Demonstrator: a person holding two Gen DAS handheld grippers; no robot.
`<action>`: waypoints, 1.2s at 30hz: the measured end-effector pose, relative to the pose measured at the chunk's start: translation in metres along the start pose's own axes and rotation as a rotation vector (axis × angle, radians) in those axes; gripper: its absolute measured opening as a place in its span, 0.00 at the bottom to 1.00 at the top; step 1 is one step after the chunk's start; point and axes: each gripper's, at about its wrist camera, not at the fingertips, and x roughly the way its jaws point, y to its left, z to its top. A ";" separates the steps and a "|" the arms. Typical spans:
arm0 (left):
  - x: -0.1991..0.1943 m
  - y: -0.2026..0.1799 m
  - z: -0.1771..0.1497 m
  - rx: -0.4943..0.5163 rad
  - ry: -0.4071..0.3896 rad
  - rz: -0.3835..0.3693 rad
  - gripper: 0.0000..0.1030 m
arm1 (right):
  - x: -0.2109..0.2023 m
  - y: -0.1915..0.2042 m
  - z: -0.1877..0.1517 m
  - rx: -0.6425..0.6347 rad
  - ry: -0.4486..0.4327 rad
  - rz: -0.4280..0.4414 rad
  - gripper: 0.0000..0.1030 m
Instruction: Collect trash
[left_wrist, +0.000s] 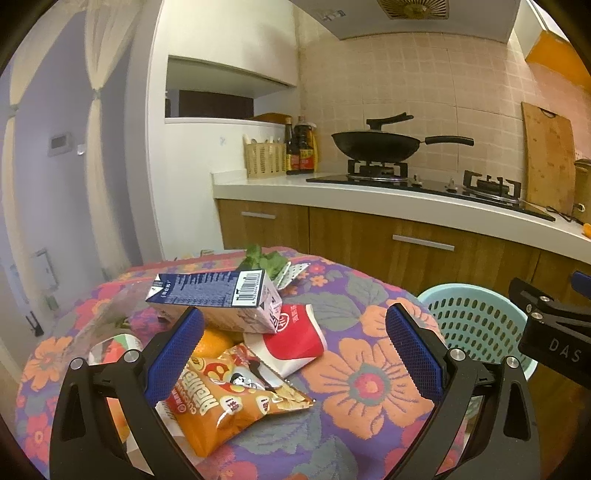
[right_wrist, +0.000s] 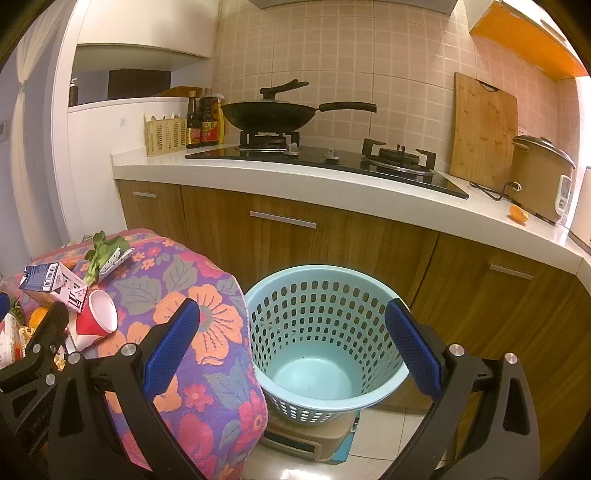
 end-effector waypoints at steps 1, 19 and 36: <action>-0.001 0.000 0.000 0.002 -0.001 -0.002 0.93 | 0.000 0.000 0.000 -0.001 0.001 0.000 0.93; -0.003 -0.001 0.001 0.001 -0.011 -0.009 0.93 | 0.000 0.008 -0.002 -0.014 0.003 0.004 0.92; -0.004 0.005 0.000 -0.020 -0.008 -0.004 0.93 | -0.001 0.011 -0.003 -0.018 0.007 0.014 0.92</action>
